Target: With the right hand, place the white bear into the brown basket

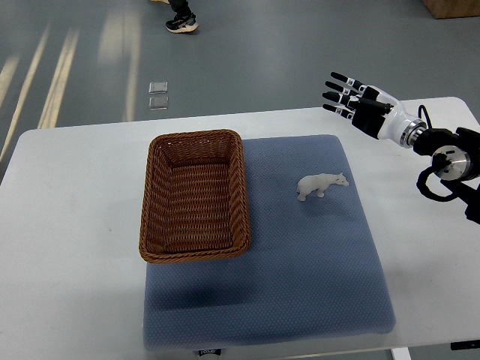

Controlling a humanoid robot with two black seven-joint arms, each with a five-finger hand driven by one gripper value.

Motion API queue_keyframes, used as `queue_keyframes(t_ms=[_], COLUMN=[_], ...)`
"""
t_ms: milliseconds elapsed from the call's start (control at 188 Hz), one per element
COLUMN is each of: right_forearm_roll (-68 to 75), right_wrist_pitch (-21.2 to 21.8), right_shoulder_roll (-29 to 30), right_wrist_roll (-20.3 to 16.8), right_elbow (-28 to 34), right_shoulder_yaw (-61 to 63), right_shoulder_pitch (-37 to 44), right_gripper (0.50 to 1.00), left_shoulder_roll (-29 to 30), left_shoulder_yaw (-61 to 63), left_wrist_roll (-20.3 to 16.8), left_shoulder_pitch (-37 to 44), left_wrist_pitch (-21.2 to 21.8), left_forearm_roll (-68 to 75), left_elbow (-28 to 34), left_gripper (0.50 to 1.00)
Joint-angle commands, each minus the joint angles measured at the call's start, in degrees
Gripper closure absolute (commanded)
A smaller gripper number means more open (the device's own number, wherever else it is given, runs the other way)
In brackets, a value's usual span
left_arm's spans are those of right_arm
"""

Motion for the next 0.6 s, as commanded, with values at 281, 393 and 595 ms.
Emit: queue_keyframes(t_ms=[281, 393, 595], right_forearm_roll=[-0.16, -0.51, -4.28], right_wrist_pitch=[1.63, 1.80, 1.63], right_shoulder_roll=[0.04, -0.04, 0.04], right_wrist_roll=[-0.08, -0.17, -0.17], right_elbow=[0.09, 0.17, 0.35], right_shoulder_yaw=[0.00, -0.26, -0.17], right_shoulder_pitch=[-0.17, -0.08, 0.27], right_gripper=[0.572, 0.572, 0.572], left_shoulder_roll=[0.00, 0.00, 0.00], left_shoulder_yaw=[-0.06, 0.03, -0.06], left_wrist_roll=[0.00, 0.00, 0.00], left_shoulder_pitch=[0.18, 0.00, 0.00], left_wrist_pitch=[0.00, 0.00, 0.00], left_forearm_roll=[-0.01, -0.01, -0.01], left_elbow=[0.00, 0.00, 0.00], left_gripper=[0.500, 0.500, 0.500])
